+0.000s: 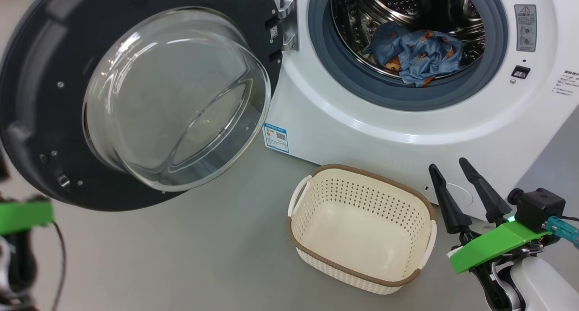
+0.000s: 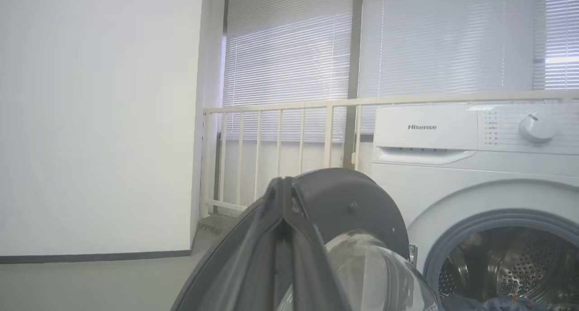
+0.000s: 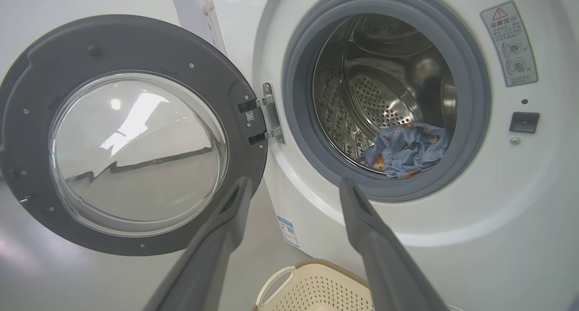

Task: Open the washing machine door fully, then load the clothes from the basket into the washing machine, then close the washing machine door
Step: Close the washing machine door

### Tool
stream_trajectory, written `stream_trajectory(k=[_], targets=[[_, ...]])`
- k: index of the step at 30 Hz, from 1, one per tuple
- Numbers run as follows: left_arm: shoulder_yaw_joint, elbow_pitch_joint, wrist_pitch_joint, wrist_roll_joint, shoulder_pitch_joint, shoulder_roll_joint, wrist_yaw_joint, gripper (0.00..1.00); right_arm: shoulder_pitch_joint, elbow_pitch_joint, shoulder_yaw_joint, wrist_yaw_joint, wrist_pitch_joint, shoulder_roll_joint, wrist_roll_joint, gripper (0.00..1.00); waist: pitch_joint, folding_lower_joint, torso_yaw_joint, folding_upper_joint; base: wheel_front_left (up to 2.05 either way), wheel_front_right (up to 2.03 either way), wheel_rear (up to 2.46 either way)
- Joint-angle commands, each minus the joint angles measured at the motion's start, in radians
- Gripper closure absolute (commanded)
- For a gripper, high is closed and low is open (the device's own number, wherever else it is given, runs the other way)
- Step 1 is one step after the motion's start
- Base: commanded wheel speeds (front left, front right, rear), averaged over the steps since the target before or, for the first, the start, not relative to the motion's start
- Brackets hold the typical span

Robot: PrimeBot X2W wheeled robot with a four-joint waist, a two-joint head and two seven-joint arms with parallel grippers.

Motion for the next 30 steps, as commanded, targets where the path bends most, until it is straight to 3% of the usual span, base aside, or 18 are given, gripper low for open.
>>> stream_trajectory(k=[1, 7, 14, 21, 30], targets=[[0.068, -0.03, 0.03, -0.059, -0.081, 0.059, -0.01, 1.0, 0.004, -0.027, 0.015, 0.004, -0.008, -0.02, 0.001, 0.0, 0.005, 0.0, -0.008, 0.0, 0.0, 0.0, 0.0], [0.189, 0.104, 0.114, -0.304, -0.222, 0.115, -0.034, 1.0, -0.009, -0.021, 0.041, 0.004, -0.008, -0.043, 0.006, 0.0, 0.027, 0.0, -0.041, 0.0, 0.0, 0.0, 0.0], [0.374, 0.394, 0.247, -0.641, -0.371, 0.181, -0.044, 1.0, -0.028, -0.017, 0.053, 0.004, -0.008, -0.093, 0.007, 0.0, 0.061, 0.0, -0.095, 0.0, 0.0, 0.0, 0.0], [0.491, 0.654, 0.295, -0.758, -0.432, 0.276, -0.04, 1.0, -0.041, -0.022, 0.064, 0.004, -0.008, -0.127, 0.01, 0.0, 0.091, 0.0, -0.144, 0.0, 0.0, 0.0, 0.0], [0.507, 0.88, 0.372, -0.8, -0.452, 0.339, -0.045, 1.0, -0.052, -0.034, 0.067, 0.004, -0.008, -0.167, 0.013, 0.0, 0.132, 0.0, -0.188, 0.0, 0.0, 0.0, 0.0]])
